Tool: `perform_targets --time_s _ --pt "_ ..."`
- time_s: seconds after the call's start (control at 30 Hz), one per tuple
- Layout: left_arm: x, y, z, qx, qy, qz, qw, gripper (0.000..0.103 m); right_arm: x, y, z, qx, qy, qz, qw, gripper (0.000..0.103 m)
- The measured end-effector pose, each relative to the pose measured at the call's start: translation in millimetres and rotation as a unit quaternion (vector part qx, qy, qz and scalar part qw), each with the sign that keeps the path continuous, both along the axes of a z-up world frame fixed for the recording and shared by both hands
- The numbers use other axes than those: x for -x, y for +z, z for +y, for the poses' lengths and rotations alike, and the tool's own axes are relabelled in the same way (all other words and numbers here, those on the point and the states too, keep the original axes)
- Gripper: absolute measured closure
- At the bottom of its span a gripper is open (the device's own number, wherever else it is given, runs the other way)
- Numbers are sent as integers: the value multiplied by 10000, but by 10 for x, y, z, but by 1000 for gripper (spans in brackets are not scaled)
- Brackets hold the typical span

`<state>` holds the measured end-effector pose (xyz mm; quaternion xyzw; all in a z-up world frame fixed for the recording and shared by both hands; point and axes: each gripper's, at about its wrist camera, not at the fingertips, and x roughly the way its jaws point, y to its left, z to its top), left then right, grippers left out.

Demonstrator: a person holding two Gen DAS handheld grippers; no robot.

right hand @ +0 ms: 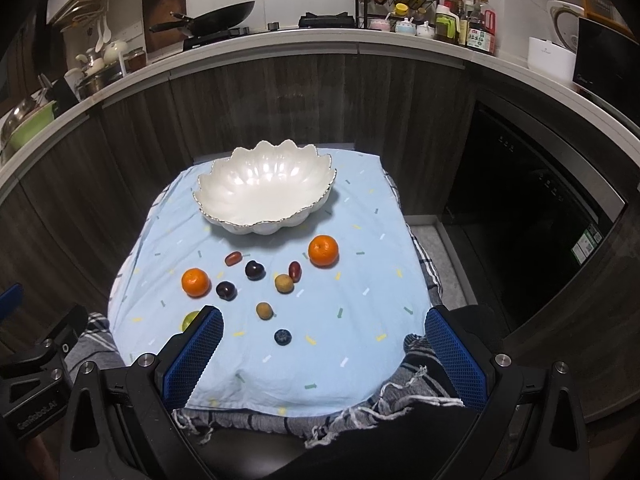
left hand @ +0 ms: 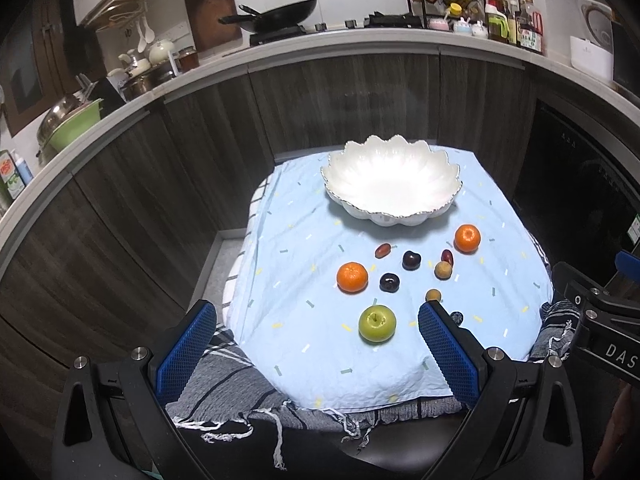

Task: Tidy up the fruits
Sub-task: 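Reach the left tool to the green apple while the right tool reaches the blueberry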

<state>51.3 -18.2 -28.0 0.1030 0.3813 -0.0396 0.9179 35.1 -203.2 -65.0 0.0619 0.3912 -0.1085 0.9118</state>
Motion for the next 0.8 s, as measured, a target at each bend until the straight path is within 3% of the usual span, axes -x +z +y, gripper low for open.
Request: perform_targets --time_s 0.47,0.8 --pt "-408 -438 -170 -55 -334 558 9979 1 -420 -393 -85 -34 114 447 9989 1" --pt "-637 -906 -251 -90 -631 1193 9908 2 -669 -717 -68 -67 377 728 9966 1"
